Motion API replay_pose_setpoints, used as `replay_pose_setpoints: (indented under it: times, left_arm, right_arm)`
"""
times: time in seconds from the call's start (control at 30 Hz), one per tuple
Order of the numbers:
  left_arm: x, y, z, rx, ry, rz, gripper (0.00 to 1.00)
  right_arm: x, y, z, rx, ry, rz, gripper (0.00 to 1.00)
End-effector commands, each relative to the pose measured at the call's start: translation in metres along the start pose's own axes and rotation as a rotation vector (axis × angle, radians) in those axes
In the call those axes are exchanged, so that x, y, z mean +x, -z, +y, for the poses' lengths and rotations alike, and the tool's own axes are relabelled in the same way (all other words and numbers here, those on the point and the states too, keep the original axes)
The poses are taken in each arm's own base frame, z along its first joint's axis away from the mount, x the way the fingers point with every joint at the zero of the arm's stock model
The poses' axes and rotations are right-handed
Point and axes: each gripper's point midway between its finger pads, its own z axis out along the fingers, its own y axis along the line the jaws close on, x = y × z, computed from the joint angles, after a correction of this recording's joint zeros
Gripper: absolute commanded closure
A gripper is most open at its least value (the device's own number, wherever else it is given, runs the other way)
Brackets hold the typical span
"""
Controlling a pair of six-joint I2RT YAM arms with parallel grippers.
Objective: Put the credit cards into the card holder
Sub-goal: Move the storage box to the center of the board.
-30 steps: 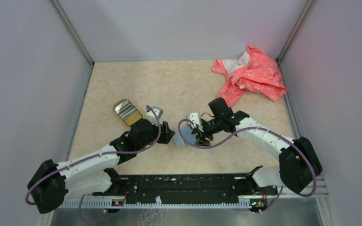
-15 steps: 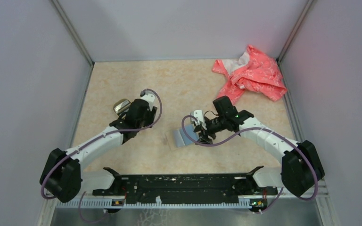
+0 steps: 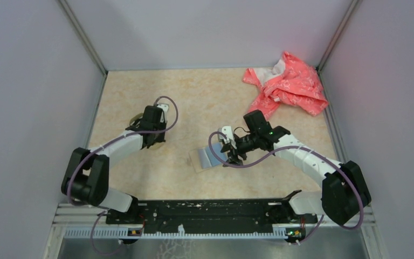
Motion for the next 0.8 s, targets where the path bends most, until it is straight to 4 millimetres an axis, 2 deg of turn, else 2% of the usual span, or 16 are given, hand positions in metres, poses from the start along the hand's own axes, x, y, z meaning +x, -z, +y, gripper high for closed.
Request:
replay_pose_setpoints:
  times: [0.0,0.23,0.33,0.5,0.57,0.63,0.77]
  left_arm:
    - [0.006,-0.014,-0.019,0.109,0.020,0.069,0.83]
    - [-0.013,-0.010,-0.071,0.394,0.057,0.037,0.84]
    - [-0.020,-0.014,-0.091,0.487,0.098,0.048,0.84]
    - [-0.034,-0.024,-0.115,0.553,0.152,0.070,0.83]
    - [-0.042,-0.022,-0.124,0.576,0.162,0.057,0.83]
    - [-0.049,-0.017,-0.128,0.586,0.162,0.040,0.82]
    - [-0.063,0.003,-0.116,0.539,0.164,-0.019,0.79]
  right_arm:
    - [-0.027,0.009,0.001,0.003,0.064,-0.069,0.40]
    - [-0.026,0.009,0.001,0.000,0.064,-0.070,0.40]
    - [-0.025,0.008,0.001,0.002,0.062,-0.065,0.40]
    - [-0.022,0.008,0.000,0.005,0.060,-0.055,0.40]
    - [-0.021,0.008,-0.001,0.005,0.059,-0.053,0.40]
    - [-0.021,0.008,-0.001,0.005,0.059,-0.053,0.40]
    - [-0.021,0.009,-0.001,0.003,0.056,-0.055,0.40]
